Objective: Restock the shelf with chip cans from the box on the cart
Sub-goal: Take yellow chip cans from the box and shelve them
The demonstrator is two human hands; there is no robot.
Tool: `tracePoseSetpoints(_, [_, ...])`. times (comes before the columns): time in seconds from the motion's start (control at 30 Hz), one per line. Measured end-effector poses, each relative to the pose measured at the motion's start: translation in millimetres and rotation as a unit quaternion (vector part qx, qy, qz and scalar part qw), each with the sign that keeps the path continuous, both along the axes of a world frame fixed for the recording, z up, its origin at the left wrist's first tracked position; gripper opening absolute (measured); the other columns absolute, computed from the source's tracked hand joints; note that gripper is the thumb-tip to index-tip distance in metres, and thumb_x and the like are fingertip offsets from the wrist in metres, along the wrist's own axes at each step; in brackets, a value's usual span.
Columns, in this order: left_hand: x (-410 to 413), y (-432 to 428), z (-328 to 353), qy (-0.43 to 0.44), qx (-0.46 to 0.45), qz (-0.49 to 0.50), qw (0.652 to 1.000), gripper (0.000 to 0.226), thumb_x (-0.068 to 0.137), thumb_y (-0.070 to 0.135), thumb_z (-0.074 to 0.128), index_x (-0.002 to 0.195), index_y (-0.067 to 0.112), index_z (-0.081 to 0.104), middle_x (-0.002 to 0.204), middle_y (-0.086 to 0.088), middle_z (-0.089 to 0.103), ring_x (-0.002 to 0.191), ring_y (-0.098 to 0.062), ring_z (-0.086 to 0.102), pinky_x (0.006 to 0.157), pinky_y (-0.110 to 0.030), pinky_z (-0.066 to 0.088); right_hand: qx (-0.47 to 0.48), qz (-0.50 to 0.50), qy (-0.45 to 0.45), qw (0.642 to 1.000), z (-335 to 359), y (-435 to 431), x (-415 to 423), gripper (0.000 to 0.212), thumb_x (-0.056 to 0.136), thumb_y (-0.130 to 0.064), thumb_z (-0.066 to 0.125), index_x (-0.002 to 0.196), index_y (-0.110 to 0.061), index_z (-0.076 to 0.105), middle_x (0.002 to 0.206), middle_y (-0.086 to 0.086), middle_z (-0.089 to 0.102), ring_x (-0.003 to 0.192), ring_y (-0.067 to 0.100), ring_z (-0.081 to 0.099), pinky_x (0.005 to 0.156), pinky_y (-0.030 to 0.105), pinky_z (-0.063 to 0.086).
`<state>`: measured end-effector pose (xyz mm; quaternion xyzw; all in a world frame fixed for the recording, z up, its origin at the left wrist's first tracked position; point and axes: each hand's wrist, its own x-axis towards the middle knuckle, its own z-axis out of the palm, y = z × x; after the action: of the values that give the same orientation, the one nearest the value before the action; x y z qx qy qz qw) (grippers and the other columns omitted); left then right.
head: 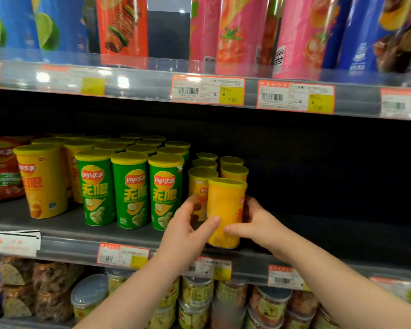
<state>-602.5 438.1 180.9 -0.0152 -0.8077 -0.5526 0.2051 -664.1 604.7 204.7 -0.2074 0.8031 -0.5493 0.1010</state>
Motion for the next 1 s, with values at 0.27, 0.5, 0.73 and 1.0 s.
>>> tracePoseSetpoints(0.27, [-1, -17, -25, -0.055, -0.514, 0.024, 0.856, 0.095, 0.058, 0.075, 0.009, 0.126, 0.026, 0.054, 0.126, 0.004, 0.054, 0.116, -0.020, 0.049, 0.094, -0.031, 0.041, 0.141, -0.169, 0.041, 0.975, -9, -9, -29, 0.102, 0.070, -0.033, 0.082, 0.147, -0.018, 0.016, 0.149, 0.006, 0.031, 0.134, 0.027, 0.037, 0.106, 0.042, 0.037])
tracePoseSetpoints(0.5, [-2, -21, -28, -0.045, -0.514, 0.025, 0.856, 0.088, 0.061, 0.070, 0.013, 0.123, 0.026, 0.056, 0.122, 0.005, 0.055, 0.112, -0.018, 0.050, 0.093, -0.030, 0.042, 0.038, -0.120, -0.008, 0.992, -13, -11, -44, 0.092, 0.070, -0.020, 0.082, 0.142, -0.019, 0.025, 0.140, 0.008, 0.044, 0.126, 0.026, 0.047, 0.103, 0.042, 0.042])
tracePoseSetpoints(0.73, [-2, -19, -26, -0.055, -0.520, 0.031, 0.852, 0.089, 0.059, 0.071, 0.009, 0.123, 0.028, 0.053, 0.125, 0.008, 0.052, 0.114, -0.015, 0.048, 0.095, -0.029, 0.040, 0.018, -0.123, 0.005, 0.992, -14, -20, -53, 0.093, 0.072, -0.018, 0.081, 0.143, -0.018, 0.022, 0.141, 0.009, 0.042, 0.128, 0.028, 0.044, 0.104, 0.043, 0.040])
tracePoseSetpoints(1.0, [-1, -19, -24, -0.069, -0.527, 0.023, 0.847, 0.059, 0.082, 0.064, 0.040, 0.125, 0.026, 0.052, 0.127, 0.007, 0.051, 0.116, -0.015, 0.046, 0.096, -0.029, 0.039, 0.030, -0.139, 0.010, 0.990, -13, -24, -61, 0.093, 0.071, -0.017, 0.082, 0.143, -0.017, 0.022, 0.141, 0.010, 0.042, 0.128, 0.028, 0.044, 0.102, 0.041, 0.039])
